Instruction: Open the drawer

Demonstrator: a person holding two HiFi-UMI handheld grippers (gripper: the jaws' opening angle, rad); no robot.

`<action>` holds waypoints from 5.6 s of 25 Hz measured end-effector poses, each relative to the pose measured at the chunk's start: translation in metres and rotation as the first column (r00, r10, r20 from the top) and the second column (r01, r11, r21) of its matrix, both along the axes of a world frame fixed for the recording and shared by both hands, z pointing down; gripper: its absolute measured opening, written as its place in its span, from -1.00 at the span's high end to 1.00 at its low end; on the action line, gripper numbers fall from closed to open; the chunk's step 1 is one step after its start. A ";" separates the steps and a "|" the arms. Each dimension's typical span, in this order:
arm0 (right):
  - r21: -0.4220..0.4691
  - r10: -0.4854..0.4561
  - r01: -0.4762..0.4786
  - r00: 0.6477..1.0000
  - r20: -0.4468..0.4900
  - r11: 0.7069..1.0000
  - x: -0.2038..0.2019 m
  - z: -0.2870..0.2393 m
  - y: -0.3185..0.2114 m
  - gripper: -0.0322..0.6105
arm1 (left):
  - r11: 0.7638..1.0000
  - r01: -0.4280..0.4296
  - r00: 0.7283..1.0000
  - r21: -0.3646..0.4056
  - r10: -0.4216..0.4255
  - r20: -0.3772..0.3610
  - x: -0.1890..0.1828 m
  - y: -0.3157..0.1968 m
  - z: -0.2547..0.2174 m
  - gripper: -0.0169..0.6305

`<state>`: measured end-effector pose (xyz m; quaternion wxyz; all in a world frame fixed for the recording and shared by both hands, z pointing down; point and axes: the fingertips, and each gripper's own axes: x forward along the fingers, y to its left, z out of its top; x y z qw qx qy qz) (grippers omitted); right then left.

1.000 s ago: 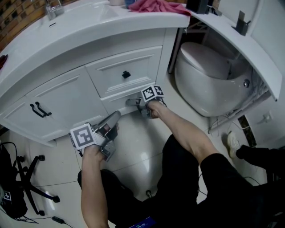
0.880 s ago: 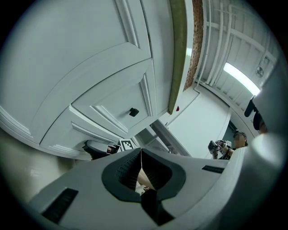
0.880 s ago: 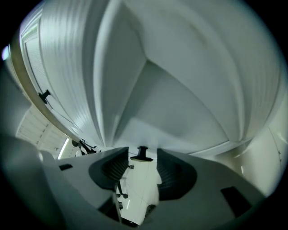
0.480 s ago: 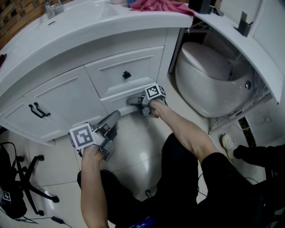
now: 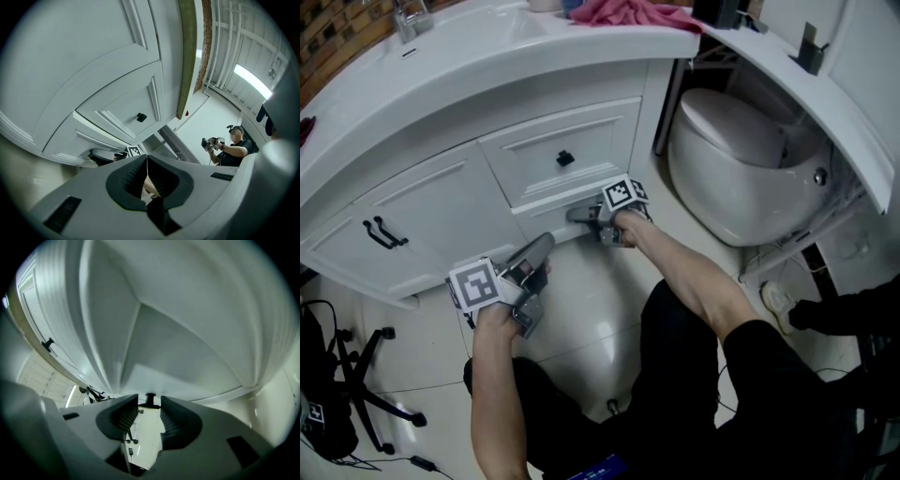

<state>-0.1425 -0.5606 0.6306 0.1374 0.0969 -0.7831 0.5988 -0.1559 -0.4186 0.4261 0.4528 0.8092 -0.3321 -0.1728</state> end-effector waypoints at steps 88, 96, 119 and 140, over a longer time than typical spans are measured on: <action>0.132 -0.068 0.115 0.947 -0.313 0.985 0.077 -0.009 0.180 0.47 | 0.985 -0.148 0.989 0.085 0.148 -0.005 0.101 0.145 -0.051 0.98; 0.130 -0.026 0.068 0.954 -0.300 0.989 0.085 -0.016 0.183 0.46 | 0.986 -0.135 0.991 0.097 0.133 0.027 0.094 0.156 -0.055 0.98; 0.298 -0.069 -0.009 0.966 0.249 0.955 0.092 -0.217 0.318 0.53 | 0.982 -0.152 0.988 0.114 0.155 -0.023 0.112 0.226 -0.065 0.98; 0.353 0.038 -0.165 0.940 0.338 0.921 0.133 -0.250 0.378 0.53 | 0.963 -0.197 0.980 0.186 0.195 0.030 0.107 0.282 -0.071 0.98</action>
